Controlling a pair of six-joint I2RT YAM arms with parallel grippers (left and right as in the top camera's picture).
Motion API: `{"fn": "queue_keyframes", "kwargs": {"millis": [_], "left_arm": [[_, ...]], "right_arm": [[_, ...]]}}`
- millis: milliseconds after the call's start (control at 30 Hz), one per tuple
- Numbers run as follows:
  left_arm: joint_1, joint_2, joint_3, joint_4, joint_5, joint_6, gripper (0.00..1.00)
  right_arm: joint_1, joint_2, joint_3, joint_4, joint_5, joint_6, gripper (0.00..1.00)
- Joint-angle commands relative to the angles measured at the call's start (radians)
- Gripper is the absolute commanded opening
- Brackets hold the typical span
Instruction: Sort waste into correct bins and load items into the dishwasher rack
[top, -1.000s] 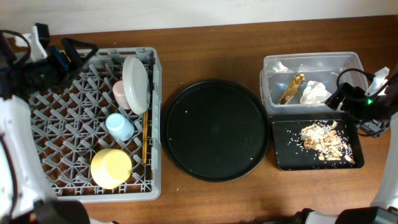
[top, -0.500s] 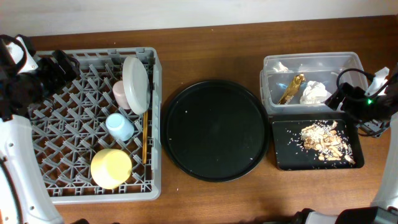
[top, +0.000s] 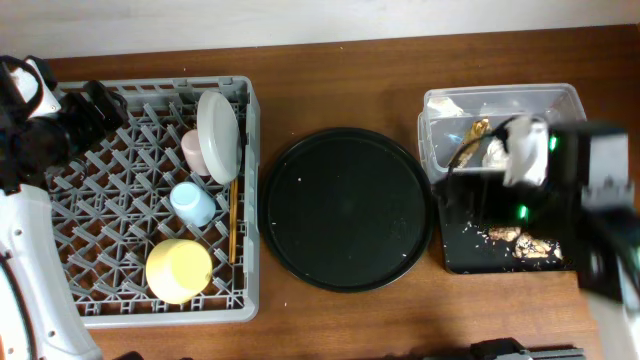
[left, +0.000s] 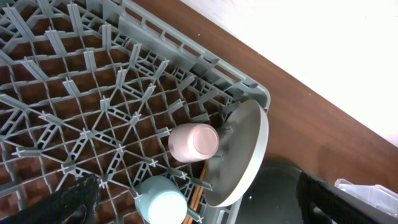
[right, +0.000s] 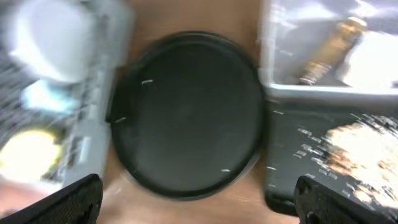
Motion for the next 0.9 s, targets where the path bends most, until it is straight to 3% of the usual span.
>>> {"fn": "queue_keyframes", "kwargs": {"millis": [0,167,300,467,700,867], "left_arm": [[-0.001,-0.008,0.016,-0.001,-0.006,0.001,1.00],[-0.001,-0.008,0.016,-0.001,-0.006,0.001,1.00],[-0.001,-0.008,0.016,-0.001,-0.006,0.001,1.00],[-0.001,-0.008,0.016,-0.001,-0.006,0.001,1.00],[-0.001,-0.008,0.016,-0.001,-0.006,0.001,1.00],[-0.001,-0.008,0.016,-0.001,-0.006,0.001,1.00]], "right_arm": [[0.140,-0.121,0.006,-0.002,0.006,0.008,0.98],[0.163,-0.307,-0.080,-0.021,0.010,0.008,0.99],[0.142,-0.502,-0.247,-0.047,0.005,0.008,0.99],[0.125,-0.710,-0.439,0.076,-0.089,0.011,0.99],[0.021,-0.947,-0.756,0.690,-0.061,-0.366,0.99],[-0.053,-0.974,-0.974,1.103,-0.057,-0.415,0.99]]}}
